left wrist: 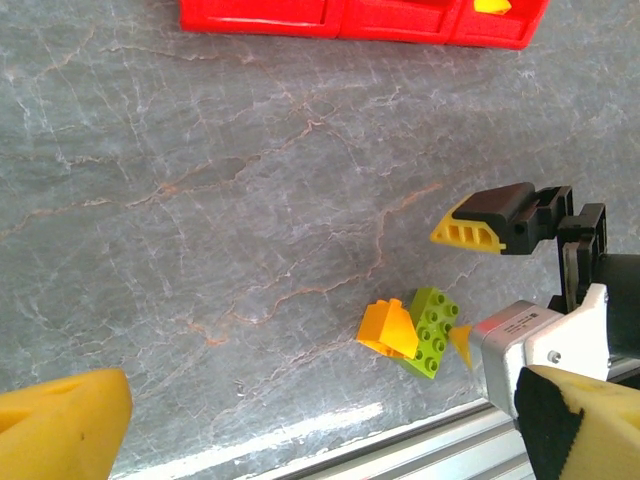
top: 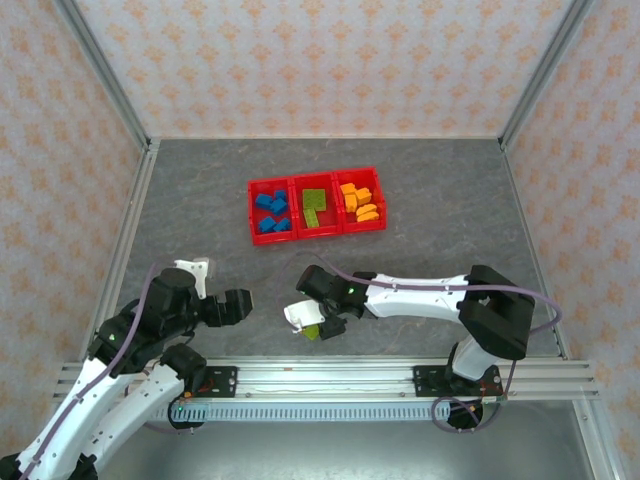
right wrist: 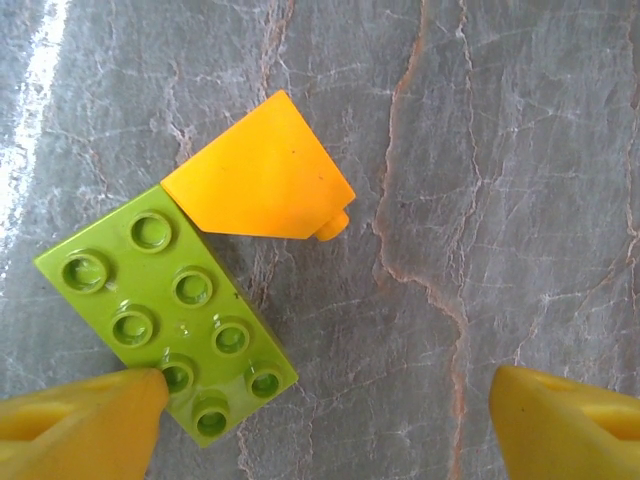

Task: Sort the legos into containers by color
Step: Turn over the lego at the bottom-center of the table.

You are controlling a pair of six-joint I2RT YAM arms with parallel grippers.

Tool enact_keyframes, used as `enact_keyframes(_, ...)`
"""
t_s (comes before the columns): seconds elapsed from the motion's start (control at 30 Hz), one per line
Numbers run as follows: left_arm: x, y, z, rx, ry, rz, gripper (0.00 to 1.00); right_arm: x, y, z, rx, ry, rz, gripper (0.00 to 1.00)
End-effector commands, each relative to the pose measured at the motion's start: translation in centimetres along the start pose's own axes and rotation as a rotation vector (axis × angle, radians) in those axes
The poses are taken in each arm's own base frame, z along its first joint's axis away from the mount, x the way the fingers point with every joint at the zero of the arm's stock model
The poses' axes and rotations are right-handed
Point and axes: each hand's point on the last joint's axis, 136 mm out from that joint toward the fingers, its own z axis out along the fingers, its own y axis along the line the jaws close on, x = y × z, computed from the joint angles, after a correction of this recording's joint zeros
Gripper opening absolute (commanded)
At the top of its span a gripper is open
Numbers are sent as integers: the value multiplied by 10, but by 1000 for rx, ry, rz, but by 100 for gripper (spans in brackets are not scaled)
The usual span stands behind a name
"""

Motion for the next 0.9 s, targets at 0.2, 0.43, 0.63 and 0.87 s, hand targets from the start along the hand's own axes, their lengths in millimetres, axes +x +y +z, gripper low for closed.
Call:
enact_keyframes(0.2,2,-5,6,49,-12,-54,99,7,26,17,-99,25,-73,85)
enact_keyframes(0.43,0,-6,6,59,-26,-58,99,0,25,15,-106,12,-57,84)
enact_keyframes(0.63,1,-5,7,62,-29,-63,99,-2,26,9,-113,4,-35,83)
enact_keyframes(0.87,-1,-9,6,77,-33,-66,99,-2,38,10,-146,12,-40,83)
